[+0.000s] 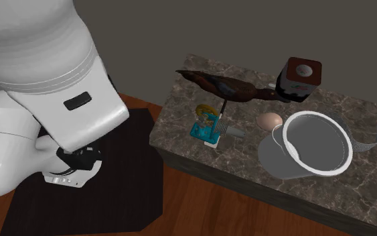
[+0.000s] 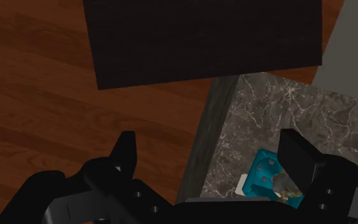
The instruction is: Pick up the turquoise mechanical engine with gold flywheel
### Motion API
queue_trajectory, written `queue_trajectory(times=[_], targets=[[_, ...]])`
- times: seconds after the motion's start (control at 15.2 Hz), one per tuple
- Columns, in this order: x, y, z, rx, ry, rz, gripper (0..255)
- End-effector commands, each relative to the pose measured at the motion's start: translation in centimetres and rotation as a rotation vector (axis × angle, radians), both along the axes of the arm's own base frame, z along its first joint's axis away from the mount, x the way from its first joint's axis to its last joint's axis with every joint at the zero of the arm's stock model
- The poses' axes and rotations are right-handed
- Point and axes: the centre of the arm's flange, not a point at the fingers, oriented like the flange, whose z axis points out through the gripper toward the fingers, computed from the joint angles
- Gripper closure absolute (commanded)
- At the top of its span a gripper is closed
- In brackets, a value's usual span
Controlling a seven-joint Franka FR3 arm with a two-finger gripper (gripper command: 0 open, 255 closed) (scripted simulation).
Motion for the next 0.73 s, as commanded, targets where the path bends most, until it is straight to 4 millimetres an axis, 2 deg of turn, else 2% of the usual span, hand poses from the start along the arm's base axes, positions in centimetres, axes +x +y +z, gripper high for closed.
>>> queue_trajectory(times=[0.0,0.66], targets=[[0.0,0.0,0.0,0.0,0.0,0.0,0],[5.7,7.6,-8.9,-0.044,-0.048,-0.231,0]])
